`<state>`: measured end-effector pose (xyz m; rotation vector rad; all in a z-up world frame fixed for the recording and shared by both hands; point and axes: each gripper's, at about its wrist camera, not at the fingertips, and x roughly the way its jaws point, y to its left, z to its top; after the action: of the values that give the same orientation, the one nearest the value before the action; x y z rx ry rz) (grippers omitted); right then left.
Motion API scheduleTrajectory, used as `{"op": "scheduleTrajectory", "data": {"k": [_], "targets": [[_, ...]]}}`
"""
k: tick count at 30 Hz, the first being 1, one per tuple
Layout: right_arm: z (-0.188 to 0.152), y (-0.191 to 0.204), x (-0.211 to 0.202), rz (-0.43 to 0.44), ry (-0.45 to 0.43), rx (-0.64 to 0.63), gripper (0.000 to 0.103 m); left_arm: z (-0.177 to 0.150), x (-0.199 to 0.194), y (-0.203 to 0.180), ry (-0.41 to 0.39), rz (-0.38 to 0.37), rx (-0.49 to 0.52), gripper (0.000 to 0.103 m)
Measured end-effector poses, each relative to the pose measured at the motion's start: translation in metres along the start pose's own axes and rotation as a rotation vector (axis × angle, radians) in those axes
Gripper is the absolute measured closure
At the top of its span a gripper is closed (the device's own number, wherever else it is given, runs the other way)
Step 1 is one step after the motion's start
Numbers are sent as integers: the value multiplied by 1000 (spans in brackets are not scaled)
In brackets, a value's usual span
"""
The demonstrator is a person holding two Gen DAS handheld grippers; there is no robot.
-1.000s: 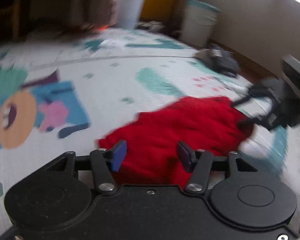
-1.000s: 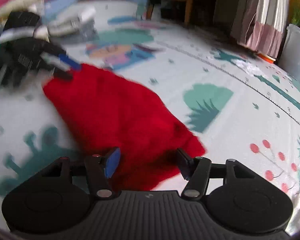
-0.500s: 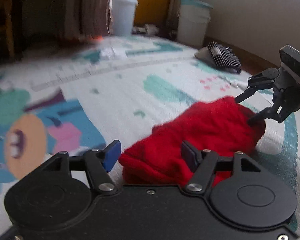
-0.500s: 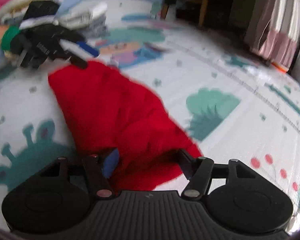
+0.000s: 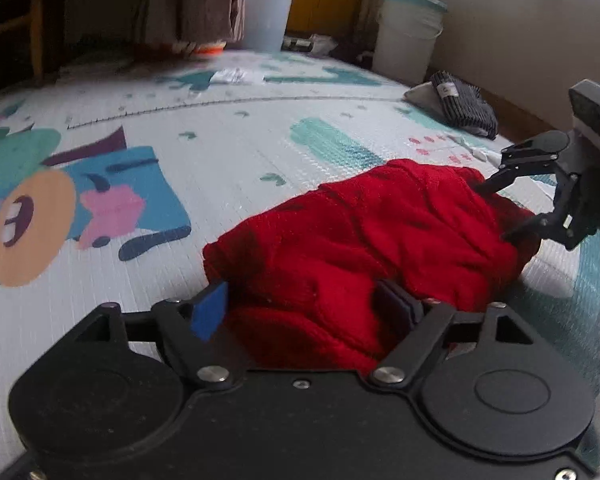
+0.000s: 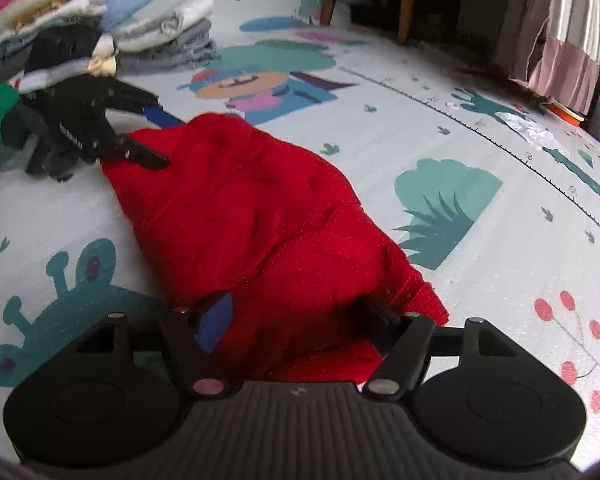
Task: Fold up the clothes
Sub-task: 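Grasp the folded sweater bundle with both grippers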
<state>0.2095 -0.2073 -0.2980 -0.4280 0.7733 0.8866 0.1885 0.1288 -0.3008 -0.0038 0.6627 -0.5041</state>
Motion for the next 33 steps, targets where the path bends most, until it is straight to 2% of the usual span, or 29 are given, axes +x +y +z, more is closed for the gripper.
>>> {"op": "scheduleTrajectory", "data": {"k": [2,4,5,7,9,11,13,17,22,26,27,28,29,31,33], "targets": [[12,5,-12,-11,-4,-2,35,6,-15,-1,-36,8,-47,24],[19,8,-30,-40,-64,46,31,6,-30,9,-84,23,-179,23],[20,7,-34,-67,-76,115,30,4,-35,15,-87,35,-258,23],[17,3,-38,-136,-92,302,23,-5,-39,27,-81,23,-425,23],[4,-7,-38,-193,-95,553,23,-16,-40,35,-73,-5,-575,23],[-13,-16,-33,-215,-98,782,23,-22,-39,37,-71,-31,-660,22],[-28,-18,-26,-186,-126,915,23,-22,-33,35,-57,-52,-700,22],[-47,-11,-4,-130,-126,1018,25,-18,-14,26,-9,-70,-716,21],[-51,-2,4,-149,-184,1010,21,-12,4,14,-11,-51,-700,18],[-42,-2,13,-162,-185,1016,23,-2,15,-1,11,-26,-633,19],[-39,-3,14,-164,-180,1009,27,-2,17,-2,12,-17,-623,22],[-39,-5,15,-160,-182,1009,38,-3,19,-1,11,-19,-625,38],[-41,-8,14,-137,-193,1034,46,-5,21,3,18,-39,-645,60],[-49,-14,10,-86,-219,1100,58,-10,21,16,24,-88,-718,63],[-47,-12,6,-19,-233,1092,64,-10,5,22,28,-117,-742,65]]}}
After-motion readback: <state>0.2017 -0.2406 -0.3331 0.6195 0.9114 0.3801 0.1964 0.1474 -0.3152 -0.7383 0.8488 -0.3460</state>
